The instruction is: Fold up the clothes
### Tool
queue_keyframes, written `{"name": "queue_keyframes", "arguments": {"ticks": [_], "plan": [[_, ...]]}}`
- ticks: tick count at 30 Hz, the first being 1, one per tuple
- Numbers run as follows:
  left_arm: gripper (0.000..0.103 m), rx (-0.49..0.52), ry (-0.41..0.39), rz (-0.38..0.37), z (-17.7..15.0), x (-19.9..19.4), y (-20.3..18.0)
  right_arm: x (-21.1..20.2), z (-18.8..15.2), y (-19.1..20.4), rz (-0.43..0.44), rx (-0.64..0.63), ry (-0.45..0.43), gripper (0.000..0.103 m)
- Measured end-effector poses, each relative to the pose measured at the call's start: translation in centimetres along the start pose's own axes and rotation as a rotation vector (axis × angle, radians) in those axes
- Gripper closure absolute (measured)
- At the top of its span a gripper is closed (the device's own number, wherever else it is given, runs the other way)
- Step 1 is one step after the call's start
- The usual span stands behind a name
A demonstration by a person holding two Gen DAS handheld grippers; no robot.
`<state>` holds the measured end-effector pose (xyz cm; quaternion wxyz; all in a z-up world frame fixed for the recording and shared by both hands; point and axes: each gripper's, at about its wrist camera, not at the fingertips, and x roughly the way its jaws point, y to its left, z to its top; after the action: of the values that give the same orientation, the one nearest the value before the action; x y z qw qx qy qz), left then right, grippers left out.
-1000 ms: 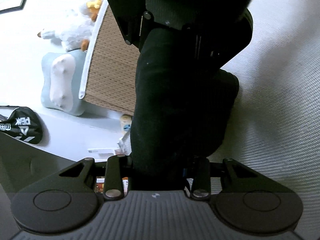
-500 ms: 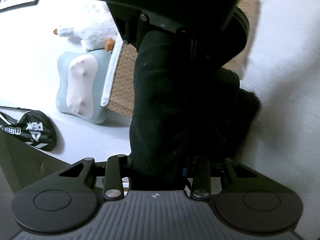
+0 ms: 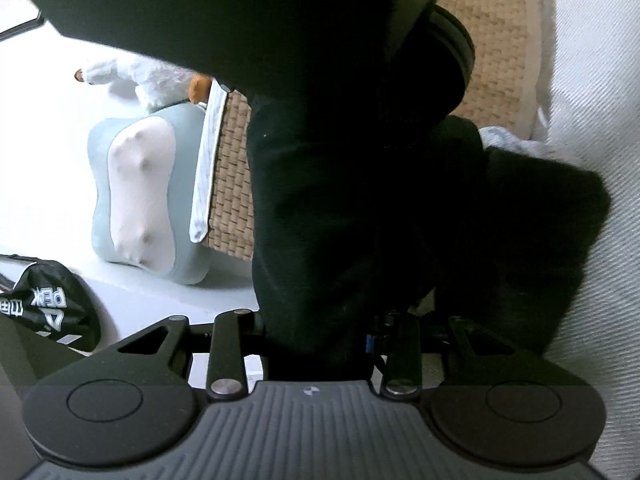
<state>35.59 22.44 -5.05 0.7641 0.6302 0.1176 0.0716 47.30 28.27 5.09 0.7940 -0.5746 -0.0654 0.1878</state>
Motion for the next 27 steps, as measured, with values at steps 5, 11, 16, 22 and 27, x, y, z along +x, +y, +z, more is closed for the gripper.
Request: {"name": "queue_keyframes", "arguments": {"ticks": [5,11,16,22,27], "plan": [[0.061,0.009,-0.015,0.022,-0.5,1.7,-0.5,1.6,-0.3,1.0,-0.062,0.008,0.001,0.08],[0.061,0.058,0.03,-0.121,-2.3,1.9,-6.2,2.2,-2.1,7.1,0.045,-0.019,0.013,0.08],[0.059,0.052,0.049,-0.164,-3.3,-0.2,-8.8,1.4,-2.4,9.0,0.12,-0.038,0.021,0.08],[0.056,0.054,0.047,-0.19,-3.9,-2.9,-10.3,1.1,-3.1,11.3,0.172,-0.043,0.054,0.079],[0.056,0.073,0.042,-0.215,-4.8,-4.8,-12.1,0.8,-3.3,13.5,0.177,-0.053,0.079,0.076]]}}
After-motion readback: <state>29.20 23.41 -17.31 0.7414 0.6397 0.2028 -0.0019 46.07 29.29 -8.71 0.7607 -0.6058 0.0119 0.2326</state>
